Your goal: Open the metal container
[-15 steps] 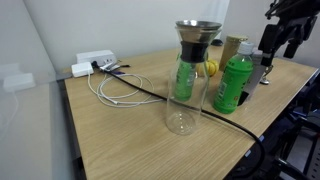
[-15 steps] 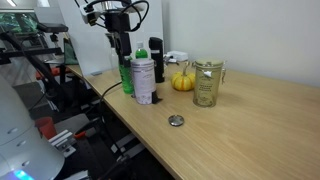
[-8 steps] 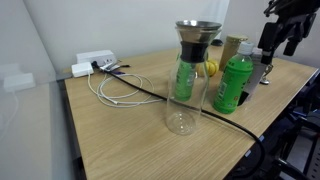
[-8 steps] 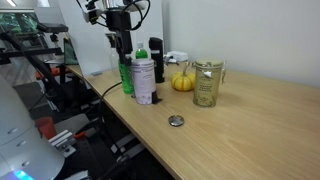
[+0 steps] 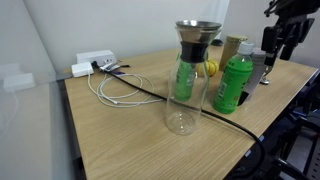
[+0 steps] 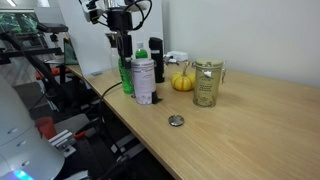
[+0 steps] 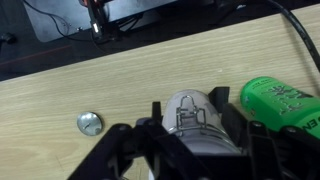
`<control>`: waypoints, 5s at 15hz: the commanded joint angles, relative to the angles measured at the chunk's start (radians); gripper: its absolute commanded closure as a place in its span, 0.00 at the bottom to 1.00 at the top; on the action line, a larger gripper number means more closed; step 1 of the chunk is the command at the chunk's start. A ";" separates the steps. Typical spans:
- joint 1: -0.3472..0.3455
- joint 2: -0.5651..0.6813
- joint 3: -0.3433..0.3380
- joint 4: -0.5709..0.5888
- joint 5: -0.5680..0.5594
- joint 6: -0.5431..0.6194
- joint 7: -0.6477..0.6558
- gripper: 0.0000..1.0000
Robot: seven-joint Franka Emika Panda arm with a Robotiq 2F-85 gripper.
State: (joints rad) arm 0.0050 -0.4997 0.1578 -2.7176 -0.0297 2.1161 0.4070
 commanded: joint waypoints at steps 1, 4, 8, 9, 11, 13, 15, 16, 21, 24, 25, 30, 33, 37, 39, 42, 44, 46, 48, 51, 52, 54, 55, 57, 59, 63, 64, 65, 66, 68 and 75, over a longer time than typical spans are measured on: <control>-0.006 0.034 -0.008 0.021 -0.003 -0.004 -0.012 0.42; -0.008 0.042 -0.011 0.029 -0.008 0.008 -0.012 0.37; -0.009 0.050 -0.011 0.045 -0.010 0.008 -0.012 0.63; -0.010 0.050 -0.011 0.046 -0.010 0.001 -0.011 0.69; -0.009 0.046 -0.013 0.042 -0.007 -0.012 -0.009 0.83; -0.011 0.042 -0.013 0.041 -0.009 -0.022 -0.008 0.93; -0.013 0.038 -0.012 0.042 -0.015 -0.024 -0.007 0.89; -0.013 0.037 -0.013 0.042 -0.016 -0.025 -0.008 0.89; -0.010 0.029 -0.013 0.056 -0.011 -0.048 -0.010 0.93; -0.010 0.028 -0.016 0.064 -0.009 -0.067 -0.012 0.94; -0.011 0.027 -0.017 0.067 -0.010 -0.074 -0.014 0.94; -0.012 0.031 -0.022 0.080 -0.012 -0.087 -0.020 0.94; -0.012 0.035 -0.023 0.087 -0.013 -0.086 -0.025 0.94; -0.014 0.037 -0.022 0.096 -0.019 -0.083 -0.028 0.94; -0.014 0.039 -0.022 0.101 -0.020 -0.084 -0.031 0.94; -0.013 0.042 -0.021 0.108 -0.022 -0.089 -0.036 0.94; -0.014 0.044 -0.021 0.115 -0.024 -0.093 -0.038 0.94; -0.013 0.046 -0.020 0.122 -0.026 -0.099 -0.039 0.94; -0.013 0.048 -0.019 0.127 -0.028 -0.104 -0.040 0.94; -0.013 0.055 -0.018 0.137 -0.032 -0.104 -0.039 0.94; -0.014 0.057 -0.017 0.140 -0.034 -0.103 -0.039 0.94; -0.014 0.064 -0.017 0.149 -0.039 -0.104 -0.038 0.94; -0.014 0.067 -0.018 0.154 -0.041 -0.103 -0.038 0.94; -0.014 0.071 -0.018 0.162 -0.045 -0.103 -0.038 0.94; -0.014 0.074 -0.019 0.170 -0.047 -0.106 -0.039 0.94; -0.012 0.079 -0.019 0.180 -0.051 -0.120 -0.043 0.94; -0.012 0.080 -0.019 0.181 -0.053 -0.124 -0.044 0.94; -0.011 0.081 -0.019 0.183 -0.055 -0.128 -0.046 0.94; -0.011 0.082 -0.019 0.185 -0.057 -0.131 -0.048 0.94; -0.009 0.083 -0.019 0.190 -0.060 -0.138 -0.050 0.94; -0.006 0.089 -0.018 0.213 -0.062 -0.156 -0.058 0.94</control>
State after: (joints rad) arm 0.0021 -0.4378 0.1424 -2.5401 -0.0706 1.9949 0.3625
